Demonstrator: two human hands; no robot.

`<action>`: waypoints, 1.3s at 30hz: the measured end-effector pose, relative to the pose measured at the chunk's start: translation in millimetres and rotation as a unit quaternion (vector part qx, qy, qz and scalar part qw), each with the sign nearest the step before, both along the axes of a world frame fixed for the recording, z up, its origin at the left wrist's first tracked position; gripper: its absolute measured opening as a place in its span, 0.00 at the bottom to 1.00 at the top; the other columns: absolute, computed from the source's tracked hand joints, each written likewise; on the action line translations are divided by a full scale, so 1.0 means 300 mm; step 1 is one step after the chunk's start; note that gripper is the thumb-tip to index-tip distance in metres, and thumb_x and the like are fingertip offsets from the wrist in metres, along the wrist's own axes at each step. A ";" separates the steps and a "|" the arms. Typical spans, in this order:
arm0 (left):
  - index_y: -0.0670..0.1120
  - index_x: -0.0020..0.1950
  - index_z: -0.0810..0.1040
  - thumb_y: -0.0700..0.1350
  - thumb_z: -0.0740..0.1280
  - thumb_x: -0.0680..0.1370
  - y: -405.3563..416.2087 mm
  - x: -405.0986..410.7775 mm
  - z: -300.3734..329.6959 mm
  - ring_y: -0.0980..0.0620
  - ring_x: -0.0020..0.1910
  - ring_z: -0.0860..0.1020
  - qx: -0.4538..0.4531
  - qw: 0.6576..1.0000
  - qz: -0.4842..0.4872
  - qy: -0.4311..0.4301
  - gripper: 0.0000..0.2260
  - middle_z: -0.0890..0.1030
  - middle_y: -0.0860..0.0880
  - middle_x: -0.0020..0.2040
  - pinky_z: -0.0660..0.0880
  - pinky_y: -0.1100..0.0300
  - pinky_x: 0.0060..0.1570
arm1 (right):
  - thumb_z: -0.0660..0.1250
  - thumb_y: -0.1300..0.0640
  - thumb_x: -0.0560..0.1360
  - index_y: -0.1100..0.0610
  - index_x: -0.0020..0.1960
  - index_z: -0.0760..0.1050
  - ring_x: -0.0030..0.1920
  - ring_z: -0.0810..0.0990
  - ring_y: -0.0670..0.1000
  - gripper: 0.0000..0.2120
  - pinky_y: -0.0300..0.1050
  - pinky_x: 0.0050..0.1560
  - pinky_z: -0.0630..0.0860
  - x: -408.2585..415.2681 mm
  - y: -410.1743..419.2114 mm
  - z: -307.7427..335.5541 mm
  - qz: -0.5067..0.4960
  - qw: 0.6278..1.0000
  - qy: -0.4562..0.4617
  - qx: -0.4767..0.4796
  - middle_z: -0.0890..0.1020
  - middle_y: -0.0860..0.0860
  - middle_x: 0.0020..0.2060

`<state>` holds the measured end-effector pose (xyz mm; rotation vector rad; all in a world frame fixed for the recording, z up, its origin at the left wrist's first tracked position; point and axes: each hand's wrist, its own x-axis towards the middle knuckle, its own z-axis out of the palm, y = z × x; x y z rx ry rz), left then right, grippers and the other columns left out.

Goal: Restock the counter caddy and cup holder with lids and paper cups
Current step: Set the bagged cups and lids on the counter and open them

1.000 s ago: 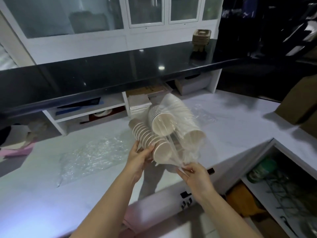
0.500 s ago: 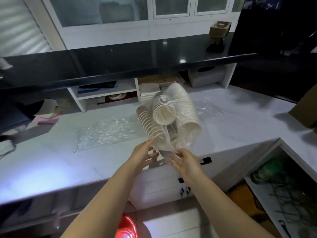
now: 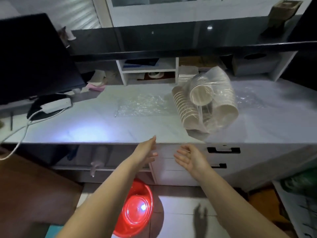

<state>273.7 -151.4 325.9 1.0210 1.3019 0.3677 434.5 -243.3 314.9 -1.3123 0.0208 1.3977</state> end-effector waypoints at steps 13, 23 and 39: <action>0.47 0.56 0.77 0.56 0.62 0.80 0.084 -0.717 -0.140 0.49 0.48 0.78 -0.026 0.989 0.120 0.076 0.14 0.79 0.52 0.53 0.76 0.55 0.49 | 0.60 0.55 0.79 0.60 0.49 0.77 0.45 0.82 0.57 0.09 0.48 0.48 0.79 -0.556 0.261 -0.071 0.182 0.982 -0.022 -0.039 0.82 0.58 0.49; 0.46 0.44 0.79 0.54 0.66 0.78 0.361 -1.360 -0.299 0.48 0.40 0.75 -0.073 0.984 0.112 0.117 0.12 0.76 0.47 0.42 0.70 0.61 0.39 | 0.61 0.56 0.78 0.59 0.50 0.76 0.45 0.83 0.57 0.08 0.48 0.50 0.79 -1.058 0.468 -0.249 0.214 0.966 -0.080 -0.124 0.83 0.58 0.46; 0.49 0.53 0.75 0.56 0.64 0.79 0.734 -1.490 -0.674 0.48 0.52 0.77 -0.045 0.981 0.062 0.177 0.11 0.78 0.49 0.49 0.72 0.53 0.60 | 0.62 0.54 0.77 0.59 0.50 0.74 0.35 0.77 0.55 0.09 0.45 0.35 0.74 -1.298 0.842 -0.708 0.253 0.929 -0.187 -0.195 0.78 0.57 0.42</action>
